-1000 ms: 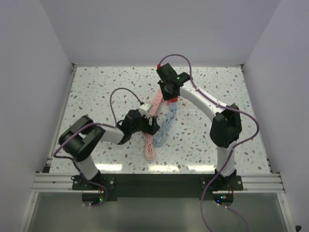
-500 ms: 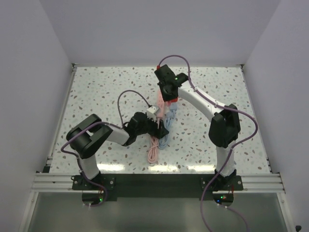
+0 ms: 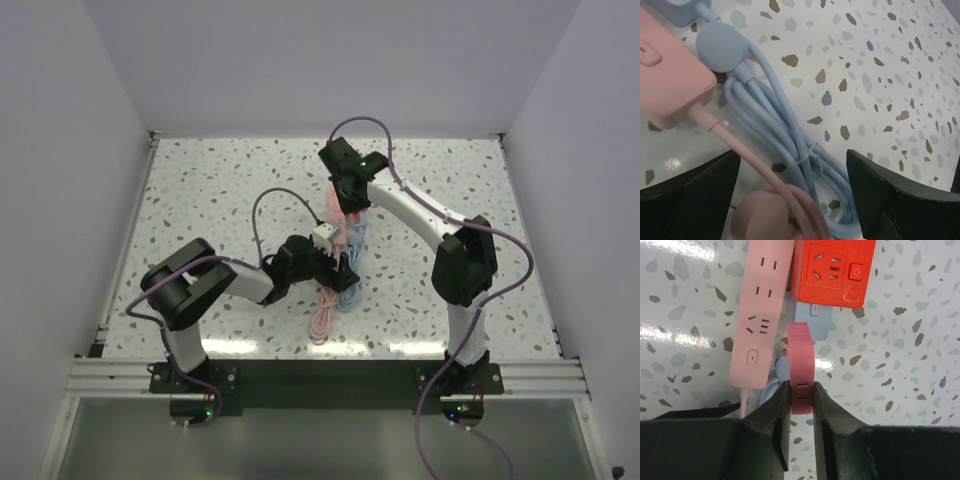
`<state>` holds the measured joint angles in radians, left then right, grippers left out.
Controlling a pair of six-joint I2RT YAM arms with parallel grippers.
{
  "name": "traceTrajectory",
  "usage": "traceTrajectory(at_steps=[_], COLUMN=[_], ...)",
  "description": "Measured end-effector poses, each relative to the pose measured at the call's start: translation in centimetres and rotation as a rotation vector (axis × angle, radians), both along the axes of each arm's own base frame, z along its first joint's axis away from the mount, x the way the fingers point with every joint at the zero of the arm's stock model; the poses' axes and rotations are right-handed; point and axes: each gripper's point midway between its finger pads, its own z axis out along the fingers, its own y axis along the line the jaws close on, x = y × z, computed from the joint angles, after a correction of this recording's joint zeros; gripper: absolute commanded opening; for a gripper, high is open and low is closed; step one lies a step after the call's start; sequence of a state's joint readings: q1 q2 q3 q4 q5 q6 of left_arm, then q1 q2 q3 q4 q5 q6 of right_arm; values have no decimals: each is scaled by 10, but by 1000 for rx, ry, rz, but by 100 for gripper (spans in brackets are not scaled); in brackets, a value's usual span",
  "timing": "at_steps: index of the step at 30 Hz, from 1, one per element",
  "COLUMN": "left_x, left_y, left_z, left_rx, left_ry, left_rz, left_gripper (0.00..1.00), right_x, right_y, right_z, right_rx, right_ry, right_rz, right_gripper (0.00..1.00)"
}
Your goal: Insert the plug
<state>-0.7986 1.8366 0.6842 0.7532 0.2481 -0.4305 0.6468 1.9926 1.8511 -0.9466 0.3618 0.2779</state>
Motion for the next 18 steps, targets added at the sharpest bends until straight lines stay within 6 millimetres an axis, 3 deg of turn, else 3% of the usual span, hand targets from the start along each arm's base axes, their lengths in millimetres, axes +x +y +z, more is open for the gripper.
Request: traceTrajectory(at_steps=[5, 12, 14, 18], left_x=[-1, 14, 20, 31], left_y=[45, 97, 113, 150], left_z=[23, 64, 64, 45], left_rx=[-10, -61, -57, -12], left_ry=[-46, -154, -164, -135], left_rz=[103, 286, 342, 458], left_gripper=[100, 100, 100, 100], right_x=[-4, -2, -4, -7], right_y=[1, 28, 32, 35], right_z=[3, 3, -1, -12], right_rx=[-36, -82, -101, -155], right_ry=[8, -18, -10, 9], right_rz=[3, 30, 36, 36], right_gripper=[0, 0, 0, 0])
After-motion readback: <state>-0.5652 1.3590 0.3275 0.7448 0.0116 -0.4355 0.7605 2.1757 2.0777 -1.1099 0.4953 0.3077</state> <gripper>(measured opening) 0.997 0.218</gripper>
